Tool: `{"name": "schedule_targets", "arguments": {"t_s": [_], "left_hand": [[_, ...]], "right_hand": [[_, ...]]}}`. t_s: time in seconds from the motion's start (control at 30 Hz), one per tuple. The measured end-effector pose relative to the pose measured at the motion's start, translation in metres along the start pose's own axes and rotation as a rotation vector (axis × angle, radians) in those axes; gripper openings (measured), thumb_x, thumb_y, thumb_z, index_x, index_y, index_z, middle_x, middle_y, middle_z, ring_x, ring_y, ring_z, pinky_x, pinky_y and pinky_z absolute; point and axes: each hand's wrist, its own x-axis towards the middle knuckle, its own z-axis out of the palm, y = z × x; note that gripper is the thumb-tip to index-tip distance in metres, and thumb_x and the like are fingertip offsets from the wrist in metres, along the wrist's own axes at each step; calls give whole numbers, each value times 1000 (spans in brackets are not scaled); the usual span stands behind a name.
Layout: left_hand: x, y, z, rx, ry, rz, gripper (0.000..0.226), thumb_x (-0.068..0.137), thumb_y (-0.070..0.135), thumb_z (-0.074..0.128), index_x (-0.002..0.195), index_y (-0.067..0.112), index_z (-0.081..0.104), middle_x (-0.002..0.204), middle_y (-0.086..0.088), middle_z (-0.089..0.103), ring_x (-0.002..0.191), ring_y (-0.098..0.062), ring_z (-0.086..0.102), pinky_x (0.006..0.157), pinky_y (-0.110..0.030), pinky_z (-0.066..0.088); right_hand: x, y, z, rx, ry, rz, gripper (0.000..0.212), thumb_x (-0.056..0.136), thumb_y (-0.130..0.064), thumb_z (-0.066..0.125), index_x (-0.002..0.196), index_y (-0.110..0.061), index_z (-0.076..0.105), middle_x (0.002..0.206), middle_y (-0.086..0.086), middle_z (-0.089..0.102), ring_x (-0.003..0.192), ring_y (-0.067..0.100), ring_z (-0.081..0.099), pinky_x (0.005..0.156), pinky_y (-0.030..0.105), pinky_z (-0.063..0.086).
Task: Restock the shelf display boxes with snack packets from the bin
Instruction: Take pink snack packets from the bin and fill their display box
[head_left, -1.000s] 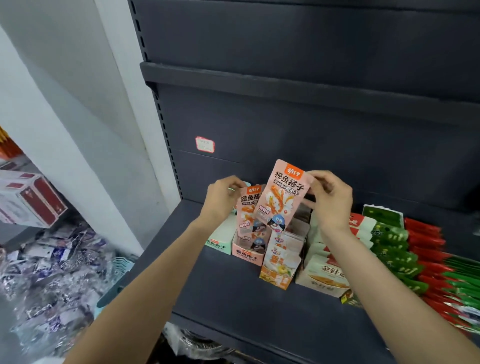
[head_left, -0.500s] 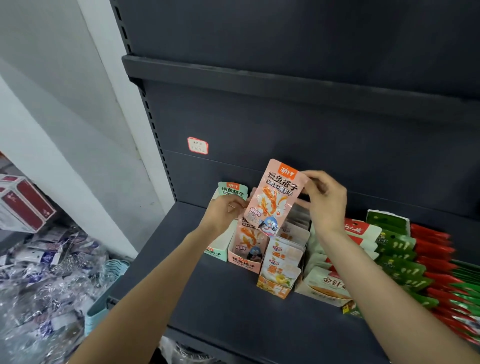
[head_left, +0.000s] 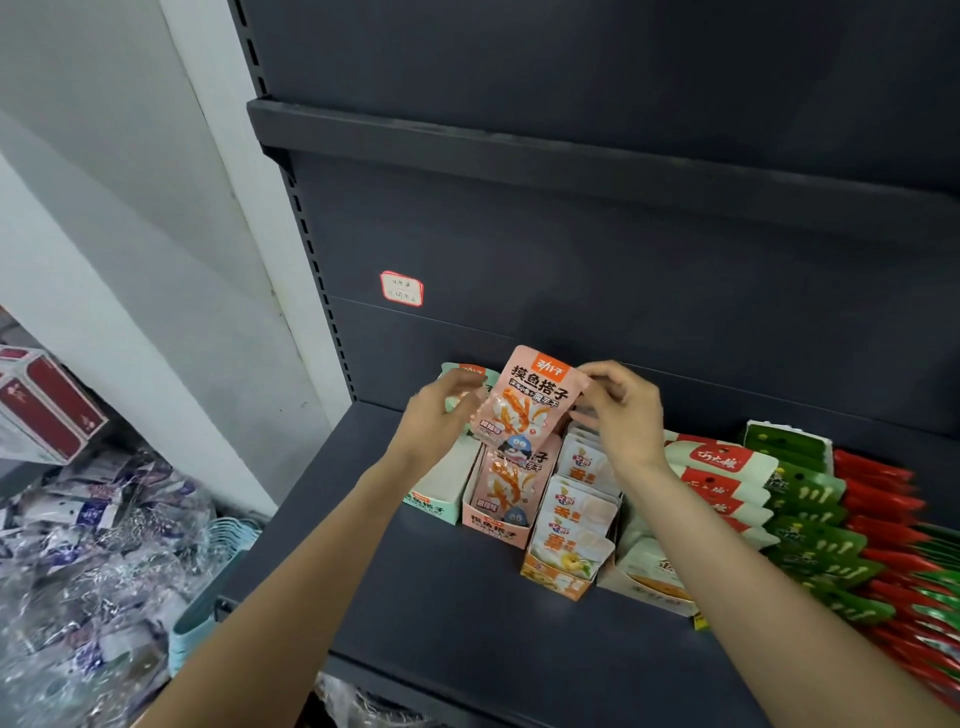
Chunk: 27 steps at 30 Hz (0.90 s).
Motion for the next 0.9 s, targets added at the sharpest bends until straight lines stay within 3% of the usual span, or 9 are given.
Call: {"name": "schedule_targets", "arguments": {"t_s": [0.23, 0.37, 0.43, 0.53, 0.63, 0.73, 0.9], "left_hand": [[4, 24, -2, -157, -18, 143, 23, 92, 19, 57, 116, 21, 57, 106, 5, 65, 97, -10, 62, 82, -22, 51], [5, 23, 0, -42, 4, 189, 16, 91, 13, 58, 104, 24, 60, 92, 12, 62, 85, 1, 59, 74, -10, 47], [5, 18, 3, 12, 6, 202, 10, 92, 15, 58, 100, 20, 62, 91, 12, 61, 82, 2, 58, 73, -8, 46], [6, 6, 8, 82, -6, 195, 12, 93, 13, 56, 101, 17, 65, 94, 9, 62, 83, -2, 58, 72, -4, 43], [6, -7, 15, 175, -105, 172, 20, 93, 5, 52, 103, 17, 65, 104, 2, 67, 95, -13, 62, 81, -17, 50], [3, -14, 21, 266, -138, 162, 25, 92, 1, 50, 107, 13, 66, 110, -2, 67, 99, -16, 62, 72, -4, 41], [0, -15, 25, 324, -108, 175, 30, 91, 9, 56, 119, 18, 60, 120, -5, 58, 99, -18, 60, 82, -22, 46]], "right_hand": [[1, -3, -8, -68, -41, -45, 28, 93, -4, 54, 84, -28, 66, 92, -8, 69, 90, 12, 67, 72, 34, 59], [-4, 1, -1, -215, -101, -60, 23, 91, -8, 58, 87, -28, 68, 91, -11, 68, 90, 8, 66, 78, 34, 58], [-4, 2, -2, -298, -137, -60, 17, 90, -11, 61, 99, -23, 69, 98, -9, 68, 93, 5, 63, 83, 25, 53], [-5, 4, -10, -489, -189, -60, 27, 89, -17, 63, 117, -19, 63, 117, 0, 62, 110, 13, 57, 89, 19, 40], [-6, 3, -13, -625, -270, -27, 44, 88, -23, 64, 131, -19, 52, 131, 4, 50, 124, 19, 46, 96, 22, 31], [-6, 6, -6, -722, -327, -22, 62, 87, -25, 65, 142, -18, 38, 145, 5, 38, 135, 22, 34, 110, 33, 27], [-13, 20, 3, -888, -395, -24, 72, 89, -28, 62, 149, -18, 23, 157, 1, 16, 146, 18, 7, 117, 35, 13]]}}
